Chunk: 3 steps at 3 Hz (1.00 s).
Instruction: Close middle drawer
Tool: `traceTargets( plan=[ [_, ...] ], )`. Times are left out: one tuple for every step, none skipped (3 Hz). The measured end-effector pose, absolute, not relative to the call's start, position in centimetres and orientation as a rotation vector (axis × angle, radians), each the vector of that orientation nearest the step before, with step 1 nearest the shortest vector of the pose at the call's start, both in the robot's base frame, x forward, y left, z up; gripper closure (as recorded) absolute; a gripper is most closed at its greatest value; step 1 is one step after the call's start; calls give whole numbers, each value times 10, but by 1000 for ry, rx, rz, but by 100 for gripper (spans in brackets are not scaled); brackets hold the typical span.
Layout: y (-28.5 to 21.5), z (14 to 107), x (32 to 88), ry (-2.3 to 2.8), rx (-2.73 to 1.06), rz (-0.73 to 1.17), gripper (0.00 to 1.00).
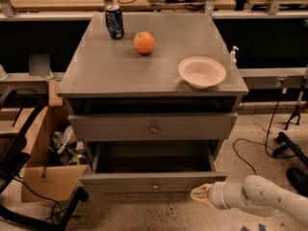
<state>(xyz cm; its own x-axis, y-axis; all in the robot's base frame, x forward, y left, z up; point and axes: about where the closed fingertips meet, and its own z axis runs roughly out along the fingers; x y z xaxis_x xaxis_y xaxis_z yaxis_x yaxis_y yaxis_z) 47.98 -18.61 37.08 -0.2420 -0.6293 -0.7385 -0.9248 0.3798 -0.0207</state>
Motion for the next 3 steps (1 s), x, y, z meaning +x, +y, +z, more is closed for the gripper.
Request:
traceTargets(
  plan=[
    [-186,380,531,1956,-1317,529,100],
    [-186,380,529,1956,-1317,529,100],
    [-188,387,574,1956,-1292,500,100]
  ],
)
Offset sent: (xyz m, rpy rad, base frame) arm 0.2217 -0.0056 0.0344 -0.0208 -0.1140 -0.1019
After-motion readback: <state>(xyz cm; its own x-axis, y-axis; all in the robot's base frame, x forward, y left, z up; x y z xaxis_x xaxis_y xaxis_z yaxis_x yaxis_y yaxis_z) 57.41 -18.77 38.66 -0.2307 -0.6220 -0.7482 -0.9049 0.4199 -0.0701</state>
